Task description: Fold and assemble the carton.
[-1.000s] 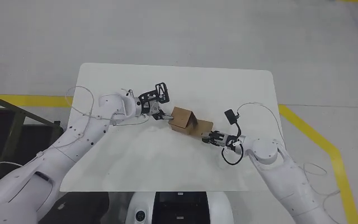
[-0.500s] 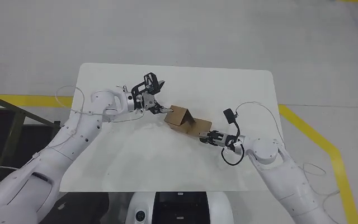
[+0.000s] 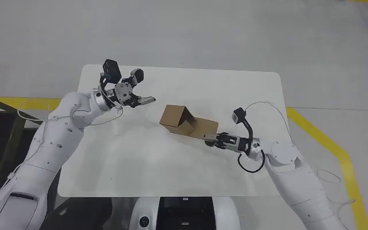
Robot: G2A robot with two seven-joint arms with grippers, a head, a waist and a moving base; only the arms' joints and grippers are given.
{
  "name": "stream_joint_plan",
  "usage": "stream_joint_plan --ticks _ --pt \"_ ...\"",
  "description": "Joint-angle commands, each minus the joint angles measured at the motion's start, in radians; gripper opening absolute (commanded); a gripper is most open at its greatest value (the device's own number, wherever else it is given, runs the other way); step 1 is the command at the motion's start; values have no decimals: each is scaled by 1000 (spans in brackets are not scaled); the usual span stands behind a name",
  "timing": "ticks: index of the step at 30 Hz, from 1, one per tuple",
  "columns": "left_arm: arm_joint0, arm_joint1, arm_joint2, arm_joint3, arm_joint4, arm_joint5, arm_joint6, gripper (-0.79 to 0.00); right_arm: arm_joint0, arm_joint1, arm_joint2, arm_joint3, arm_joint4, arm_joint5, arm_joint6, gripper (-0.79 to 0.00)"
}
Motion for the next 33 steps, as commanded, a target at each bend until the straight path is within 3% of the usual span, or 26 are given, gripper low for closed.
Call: stream_joint_plan --ticks 1,7,16,24,33 --pt "28 9 -30 -16 -33 -38 -7 0 -2 1 5 -12 33 -17 23 -785" --pt "117 43 -49 -140 -150 -47 -42 0 11 1 7 -30 137 -41 133 -785" --pt "128 102 -20 -231 -260 -47 -76 0 49 0 5 -1 219 -25 201 -785" --pt "137 169 3 -331 -118 -47 -10 0 118 -1 19 71 329 -4 303 -785" --pt "128 218 53 -346 140 -47 209 0 155 -1 21 86 340 16 331 -785"
